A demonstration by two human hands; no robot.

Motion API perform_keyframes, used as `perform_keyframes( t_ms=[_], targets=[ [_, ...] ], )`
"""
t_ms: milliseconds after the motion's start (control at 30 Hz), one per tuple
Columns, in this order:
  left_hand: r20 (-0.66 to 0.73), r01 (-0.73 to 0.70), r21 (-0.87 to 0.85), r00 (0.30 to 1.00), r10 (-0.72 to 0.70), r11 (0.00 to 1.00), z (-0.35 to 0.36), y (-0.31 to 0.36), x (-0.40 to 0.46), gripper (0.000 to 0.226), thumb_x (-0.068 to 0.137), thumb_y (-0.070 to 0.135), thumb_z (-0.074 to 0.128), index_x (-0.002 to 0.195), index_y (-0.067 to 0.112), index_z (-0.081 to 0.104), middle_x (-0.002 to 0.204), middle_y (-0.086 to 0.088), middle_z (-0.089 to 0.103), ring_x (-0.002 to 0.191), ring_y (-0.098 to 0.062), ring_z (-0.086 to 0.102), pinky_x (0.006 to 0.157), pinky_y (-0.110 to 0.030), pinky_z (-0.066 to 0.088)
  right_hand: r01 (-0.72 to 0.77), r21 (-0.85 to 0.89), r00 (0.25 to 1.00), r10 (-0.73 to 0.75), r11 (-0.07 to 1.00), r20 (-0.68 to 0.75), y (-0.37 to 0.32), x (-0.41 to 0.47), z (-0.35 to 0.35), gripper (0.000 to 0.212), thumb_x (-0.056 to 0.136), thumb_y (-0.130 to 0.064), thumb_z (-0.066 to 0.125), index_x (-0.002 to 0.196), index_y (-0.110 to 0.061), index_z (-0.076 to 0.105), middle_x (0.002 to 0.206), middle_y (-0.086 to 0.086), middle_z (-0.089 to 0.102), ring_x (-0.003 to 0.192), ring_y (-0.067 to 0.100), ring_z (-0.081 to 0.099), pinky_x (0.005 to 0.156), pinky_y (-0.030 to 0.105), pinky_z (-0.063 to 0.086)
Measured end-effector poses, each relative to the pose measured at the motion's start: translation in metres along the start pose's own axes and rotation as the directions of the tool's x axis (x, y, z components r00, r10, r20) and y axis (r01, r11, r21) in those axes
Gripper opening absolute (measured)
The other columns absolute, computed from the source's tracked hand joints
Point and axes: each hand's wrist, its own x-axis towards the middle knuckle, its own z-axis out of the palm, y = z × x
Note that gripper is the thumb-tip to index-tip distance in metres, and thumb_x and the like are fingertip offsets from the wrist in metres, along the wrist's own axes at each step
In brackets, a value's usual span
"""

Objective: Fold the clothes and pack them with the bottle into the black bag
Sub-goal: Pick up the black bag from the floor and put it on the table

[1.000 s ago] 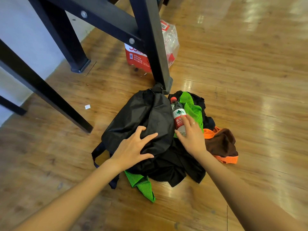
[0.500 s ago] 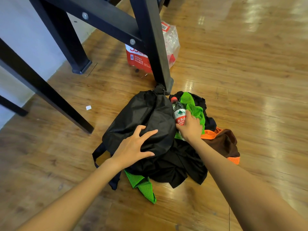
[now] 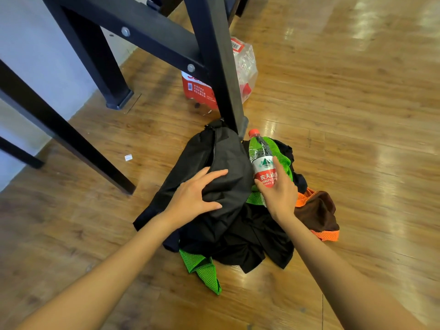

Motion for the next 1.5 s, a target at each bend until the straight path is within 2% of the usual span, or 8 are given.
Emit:
perform_keyframes(
  t_ms=[233, 467, 667, 833, 1000, 1233, 1400, 1500],
  targets=[
    [-0.043, -0.008, -0.167, 0.999, 0.001, 0.986, -0.070, 0.075, -0.001, 0.078, 0.073, 0.015, 0.079, 0.128, 0.051, 0.036, 0.146, 0.013, 0.034, 0.131, 0.009, 0.010, 0.107, -0.023, 0.018, -0.052, 0.174, 0.999, 0.050, 0.983, 0.014, -0.067, -0.007, -0.080, 0.079, 0.079, -0.032, 0.073, 0.146, -0.029, 0.032, 0.127, 0.003, 0.058, 0.105, 0.021, 0.059, 0.085, 0.045, 0.051],
    [-0.022, 0.009, -0.115, 1.000, -0.011, 0.993, -0.163, 0.185, -0.026, 0.082, 0.072, 0.019, 0.080, 0.130, 0.054, 0.034, 0.152, 0.002, 0.032, 0.142, -0.005, 0.012, 0.111, -0.028, 0.020, -0.008, 0.242, 0.999, -0.005, 0.970, 0.054, -0.168, -0.016, -0.201, 0.077, 0.077, -0.024, 0.075, 0.144, -0.028, 0.037, 0.120, -0.004, 0.062, 0.094, 0.013, 0.062, 0.078, 0.033, 0.052],
    [-0.060, -0.019, -0.009, 0.998, 0.019, 1.000, -0.282, 0.304, -0.060, 0.080, 0.074, 0.020, 0.079, 0.138, 0.042, 0.037, 0.153, -0.003, 0.029, 0.143, -0.010, 0.012, 0.102, -0.019, 0.019, 0.017, 0.316, 0.998, -0.038, 0.949, 0.058, -0.279, -0.024, -0.319, 0.077, 0.075, -0.025, 0.076, 0.142, -0.030, 0.040, 0.120, -0.003, 0.064, 0.096, 0.014, 0.063, 0.080, 0.032, 0.051],
    [-0.123, -0.020, 0.081, 0.992, 0.030, 0.997, -0.393, 0.406, -0.101, 0.083, 0.073, 0.027, 0.079, 0.137, 0.050, 0.031, 0.155, -0.004, 0.024, 0.143, -0.014, 0.017, 0.105, -0.027, 0.026, 0.024, 0.367, 0.994, -0.061, 0.930, 0.088, -0.390, -0.031, -0.424, 0.075, 0.077, -0.016, 0.075, 0.143, -0.026, 0.041, 0.100, -0.002, 0.065, 0.069, -0.002, 0.059, 0.060, 0.008, 0.044],
    [-0.206, 0.015, 0.089, 0.979, 0.003, 0.996, -0.501, 0.489, -0.152, 0.086, 0.072, 0.027, 0.080, 0.130, 0.059, 0.026, 0.155, -0.001, 0.025, 0.142, -0.019, 0.021, 0.112, -0.040, 0.029, 0.105, 0.415, 0.979, -0.167, 0.904, 0.116, -0.506, -0.046, -0.505, 0.080, 0.073, -0.025, 0.076, 0.142, -0.038, 0.037, 0.122, -0.001, 0.062, 0.100, 0.021, 0.062, 0.084, 0.044, 0.053],
    [-0.372, 0.146, 0.142, 0.924, -0.084, 0.979, -0.620, 0.541, -0.245, 0.079, 0.074, 0.025, 0.078, 0.138, 0.044, 0.036, 0.153, -0.001, 0.028, 0.138, -0.018, 0.029, 0.106, -0.033, 0.032, 0.285, 0.433, 0.908, -0.385, 0.855, 0.163, -0.642, -0.086, -0.551, 0.079, 0.076, -0.029, 0.077, 0.143, -0.033, 0.035, 0.125, -0.001, 0.059, 0.101, 0.016, 0.060, 0.083, 0.042, 0.055],
    [-0.459, 0.252, 0.161, 0.875, -0.153, 0.954, -0.677, 0.529, -0.332, 0.078, 0.076, 0.024, 0.076, 0.141, 0.037, 0.036, 0.149, 0.003, 0.032, 0.131, -0.015, 0.037, 0.103, -0.022, 0.032, 0.371, 0.503, 0.819, -0.530, 0.781, 0.218, -0.718, -0.136, -0.529, 0.077, 0.077, -0.027, 0.077, 0.143, -0.025, 0.037, 0.122, -0.001, 0.059, 0.097, 0.010, 0.062, 0.078, 0.025, 0.056],
    [-0.510, 0.342, 0.126, 0.828, -0.235, 0.931, -0.698, 0.507, -0.388, 0.076, 0.078, 0.024, 0.074, 0.141, 0.037, 0.034, 0.146, 0.003, 0.033, 0.128, -0.020, 0.041, 0.104, -0.032, 0.039, 0.414, 0.534, 0.740, -0.614, 0.737, 0.274, -0.754, -0.173, -0.500, 0.076, 0.076, -0.034, 0.076, 0.141, -0.027, 0.038, 0.125, 0.002, 0.058, 0.103, 0.018, 0.061, 0.084, 0.043, 0.056]
  ],
)
